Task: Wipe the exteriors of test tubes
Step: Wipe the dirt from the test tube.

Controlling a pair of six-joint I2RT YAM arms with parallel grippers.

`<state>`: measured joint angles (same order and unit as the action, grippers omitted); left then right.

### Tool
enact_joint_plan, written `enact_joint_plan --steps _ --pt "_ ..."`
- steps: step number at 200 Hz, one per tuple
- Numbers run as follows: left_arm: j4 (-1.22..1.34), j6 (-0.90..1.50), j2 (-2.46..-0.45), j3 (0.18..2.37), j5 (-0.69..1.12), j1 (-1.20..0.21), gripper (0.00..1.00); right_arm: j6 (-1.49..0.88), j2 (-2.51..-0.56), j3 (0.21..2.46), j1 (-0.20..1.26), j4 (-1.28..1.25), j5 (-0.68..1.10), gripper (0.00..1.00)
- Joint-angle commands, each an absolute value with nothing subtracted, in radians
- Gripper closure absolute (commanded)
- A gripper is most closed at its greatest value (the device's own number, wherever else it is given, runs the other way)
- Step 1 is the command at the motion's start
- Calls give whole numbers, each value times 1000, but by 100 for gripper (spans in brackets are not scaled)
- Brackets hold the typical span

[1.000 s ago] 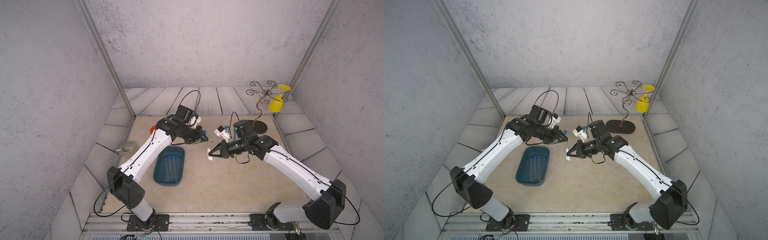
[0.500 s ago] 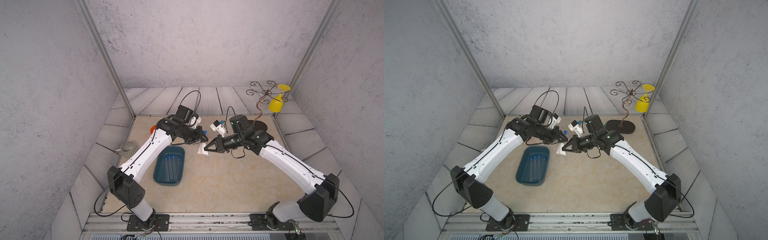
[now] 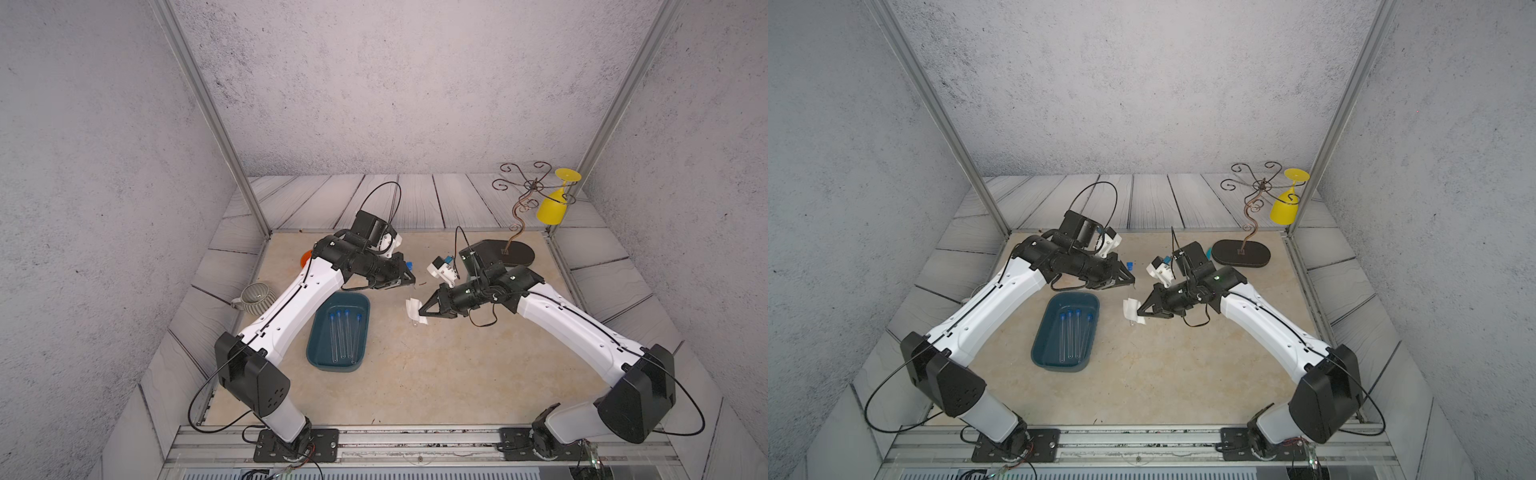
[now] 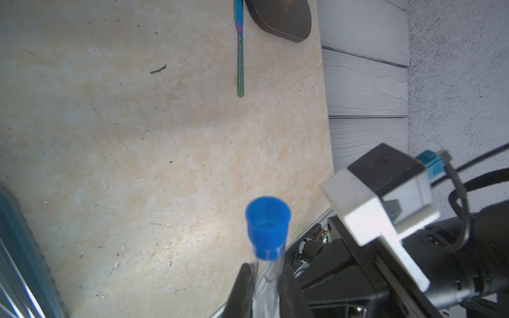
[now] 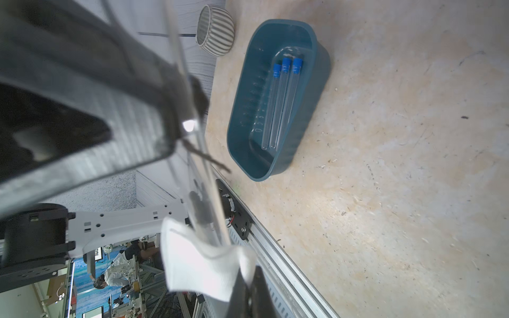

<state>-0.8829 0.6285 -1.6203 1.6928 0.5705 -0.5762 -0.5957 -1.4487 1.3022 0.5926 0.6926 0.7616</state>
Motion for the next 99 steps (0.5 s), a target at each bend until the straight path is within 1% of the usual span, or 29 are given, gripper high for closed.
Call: enact_joint_plan --steps 1,53,99 --pt "-885 623 -1615 1720 585 -577 85 -565 -1410 1303 574 718 733 96" --pt "-874 633 -1611 1709 595 -578 85 -558 -1498 1424 572 715 754 96" --pt "-869 638 -1607 1709 594 -578 85 -512 -1582 1530 571 780 741 96"
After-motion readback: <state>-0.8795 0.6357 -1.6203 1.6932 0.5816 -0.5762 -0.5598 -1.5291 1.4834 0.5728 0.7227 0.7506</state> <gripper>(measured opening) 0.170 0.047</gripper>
